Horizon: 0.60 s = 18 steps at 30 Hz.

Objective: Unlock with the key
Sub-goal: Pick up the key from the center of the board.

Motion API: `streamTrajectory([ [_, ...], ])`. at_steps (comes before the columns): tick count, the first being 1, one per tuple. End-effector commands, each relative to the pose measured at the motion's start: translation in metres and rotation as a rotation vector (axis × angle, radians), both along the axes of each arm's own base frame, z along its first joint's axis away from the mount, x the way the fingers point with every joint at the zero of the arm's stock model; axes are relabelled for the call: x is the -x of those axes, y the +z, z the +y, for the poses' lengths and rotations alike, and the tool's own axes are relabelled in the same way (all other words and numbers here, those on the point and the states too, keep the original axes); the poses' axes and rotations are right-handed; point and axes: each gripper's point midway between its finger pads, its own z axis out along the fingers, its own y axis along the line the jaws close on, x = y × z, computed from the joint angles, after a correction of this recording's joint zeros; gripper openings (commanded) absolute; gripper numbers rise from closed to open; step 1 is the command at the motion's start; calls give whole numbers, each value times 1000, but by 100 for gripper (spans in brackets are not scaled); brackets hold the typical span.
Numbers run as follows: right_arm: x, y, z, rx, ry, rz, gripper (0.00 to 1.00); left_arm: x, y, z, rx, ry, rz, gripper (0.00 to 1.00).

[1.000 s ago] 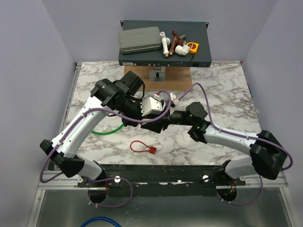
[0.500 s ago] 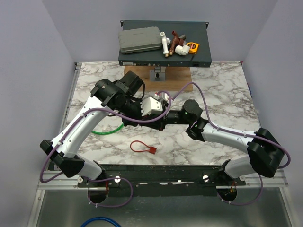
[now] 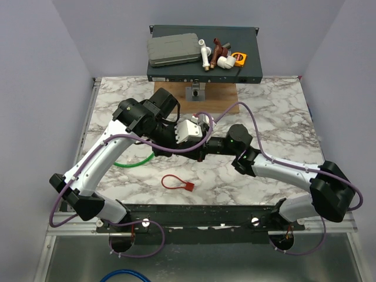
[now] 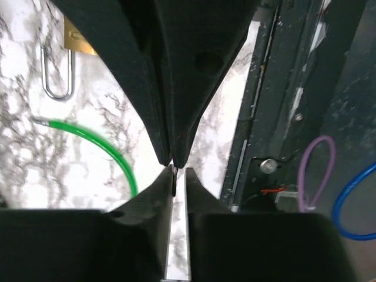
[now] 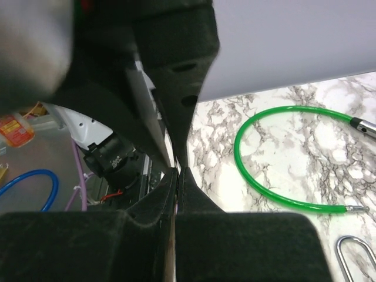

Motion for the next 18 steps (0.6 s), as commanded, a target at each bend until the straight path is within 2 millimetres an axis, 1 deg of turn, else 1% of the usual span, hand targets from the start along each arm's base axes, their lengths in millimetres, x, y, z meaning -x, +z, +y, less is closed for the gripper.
streamTrajectory([
  [1, -11, 18, -8, -48, -102, 5, 1, 2, -4, -3, 30, -11, 4, 26],
  [3, -15, 17, -13, -47, -121, 28, 1, -4, -5, -3, 52, 2, -11, 36],
  [6, -19, 11, -25, -36, -145, 68, 1, -18, 1, 0, 102, 34, -20, 44],
  [7, -21, 10, -29, -34, -157, 79, 1, -23, 4, 0, 129, 46, -25, 50],
  [8, -21, 7, -34, -28, -169, 88, 1, -28, 6, 1, 156, 51, -33, 64],
  [10, -23, 2, -44, -13, -199, 106, 1, -36, 10, -1, 232, 44, -72, 86],
  [11, -23, 1, -49, -11, -216, 113, 1, -43, 12, -1, 268, 36, -122, 98],
  [12, -23, -4, -53, -1, -234, 127, 1, -48, 7, -3, 291, 31, -159, 99],
  [14, -25, -8, -62, 6, -275, 150, 1, -47, 1, -5, 325, -25, -223, 99],
  [15, -26, -9, -68, 7, -302, 159, 1, -47, -5, -5, 318, -34, -210, 99],
  [16, -28, -11, -72, 10, -328, 166, 1, -47, -14, -6, 306, -27, -178, 99],
  [18, -34, -9, -83, 13, -395, 174, 1, -39, -38, -3, 284, -38, -122, 99],
])
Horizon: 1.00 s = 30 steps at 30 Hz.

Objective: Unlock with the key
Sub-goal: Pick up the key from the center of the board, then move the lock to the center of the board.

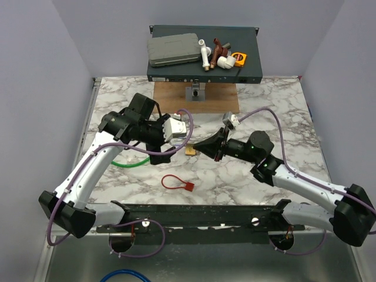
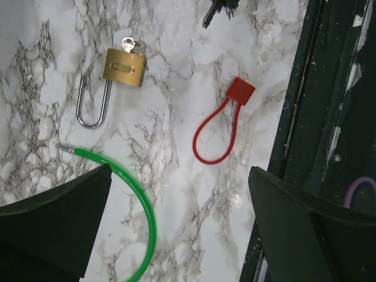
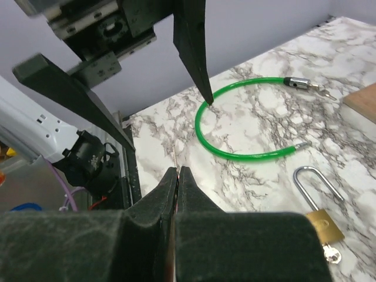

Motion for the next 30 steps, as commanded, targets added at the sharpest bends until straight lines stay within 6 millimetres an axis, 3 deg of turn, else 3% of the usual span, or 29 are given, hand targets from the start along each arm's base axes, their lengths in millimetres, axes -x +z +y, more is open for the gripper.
streamTrajectory([
  [1, -15, -5, -25, 23, -160, 57, 1, 5, -30, -13, 52, -123, -5, 99],
  [6, -27, 14, -52, -9, -315, 33, 1, 29, -48, -12, 66, -299, -86, 99],
  [13, -40, 38, -89, -59, -510, -3, 1, 33, -82, -53, 119, -356, -45, 99],
  [18, -42, 59, -115, -100, -620, -33, 1, 42, -119, -68, 103, -417, 7, 99],
  [24, -37, 69, -123, -117, -641, -30, 1, 47, -155, -80, 31, -391, 131, 99],
  [30, -38, 65, -122, -96, -637, -23, 1, 41, -166, -94, -32, -319, 180, 99],
])
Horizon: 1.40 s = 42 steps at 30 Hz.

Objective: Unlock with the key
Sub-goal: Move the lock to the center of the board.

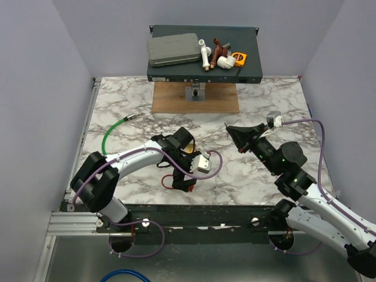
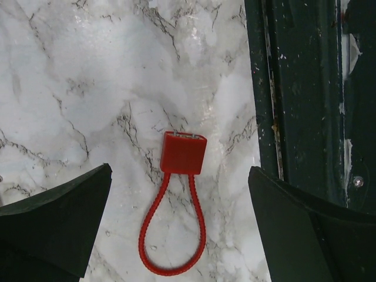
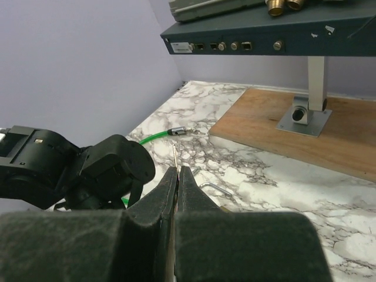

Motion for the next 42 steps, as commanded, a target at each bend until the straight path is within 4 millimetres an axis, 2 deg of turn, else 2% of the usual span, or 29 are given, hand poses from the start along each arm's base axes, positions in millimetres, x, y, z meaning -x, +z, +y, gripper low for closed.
streamTrajectory([
  [1, -5, 6, -7, 13, -42, 6, 1, -15, 2, -20, -18, 100, -9, 99],
  [5, -4, 6, -6, 14, -34, 5, 1, -27, -1, -28, -47, 208, -21, 99],
  [8, -4, 4, -3, 24, -20, 14, 1, -29, 34, -59, 130, 230, 14, 99],
  [10, -4, 3, -1, 30, -15, 15, 1, -23, 34, -65, 163, 222, 36, 99],
  [12, -4, 5, -1, 38, -13, 13, 1, -19, 14, -56, 139, 222, 27, 99],
  [13, -3, 7, -2, 40, -12, 10, 1, -18, 11, -54, 167, 235, 25, 99],
  [21, -3, 11, -9, 54, -41, -2, 1, -7, -1, -52, 212, 200, -1, 99],
  [27, -8, 14, -5, 91, -39, -3, 1, -1, -11, -50, 269, 179, -50, 99],
  [29, -9, 15, -4, 95, -39, -7, 1, 0, -11, -48, 282, 164, -77, 99],
  [31, -10, 14, -4, 99, -41, -5, 1, -10, -6, -52, 277, 122, -214, 98],
  [34, -10, 12, -2, 94, -35, 4, 1, -33, 25, -60, 251, 33, -392, 99],
  [36, -9, 11, -2, 88, -31, 5, 1, -41, 35, -45, 130, -70, -403, 99],
  [38, -8, 12, -3, 82, -31, 1, 1, -55, 38, -21, 15, -61, -353, 95],
  [39, -7, 11, -4, 78, -31, -2, 1, -62, 36, -7, -24, -34, -342, 94],
  [42, -5, 13, -8, 61, -40, -13, 1, -58, 15, 24, -74, -81, -391, 92],
])
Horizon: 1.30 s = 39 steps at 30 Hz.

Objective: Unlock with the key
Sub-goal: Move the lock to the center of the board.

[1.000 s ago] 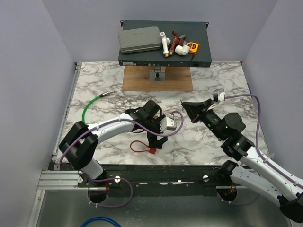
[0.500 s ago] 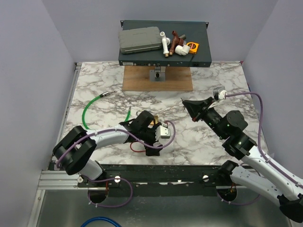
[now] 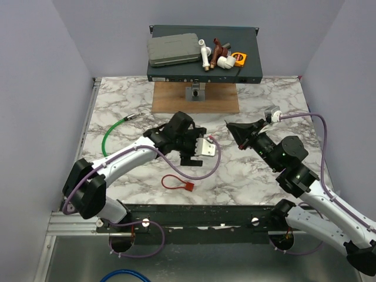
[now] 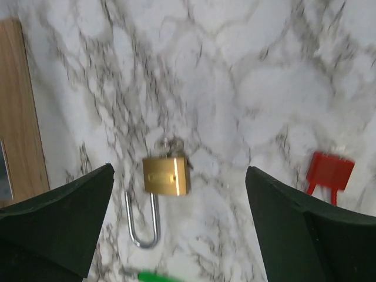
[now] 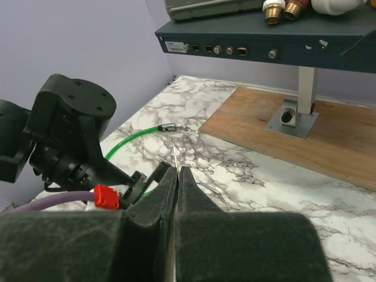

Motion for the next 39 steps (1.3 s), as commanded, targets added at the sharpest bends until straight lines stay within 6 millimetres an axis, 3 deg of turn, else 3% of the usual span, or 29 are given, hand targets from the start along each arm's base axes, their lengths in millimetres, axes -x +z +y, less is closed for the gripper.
streamTrajectory([
  [1, 3, 6, -9, -29, -22, -23, 1, 22, -58, 86, -285, -82, -8, 91],
  [3, 4, 7, -10, -33, -24, -25, 1, 30, -69, 90, -292, -114, -18, 85],
  [9, 4, 14, -15, -38, -47, -33, 1, 41, -89, 91, -334, -171, -30, 54],
  [13, 3, 16, -17, -35, -55, -34, 1, 48, -98, 86, -354, -191, 5, 22],
  [27, 3, 20, -19, -15, -64, -47, 1, 51, -105, 70, -347, -204, 86, 22],
  [35, 1, 20, -18, -6, -65, -47, 1, 63, -106, 73, -374, -243, 151, 34],
  [39, 1, 23, -19, -7, -69, -49, 1, 67, -107, 74, -386, -261, 152, 36],
])
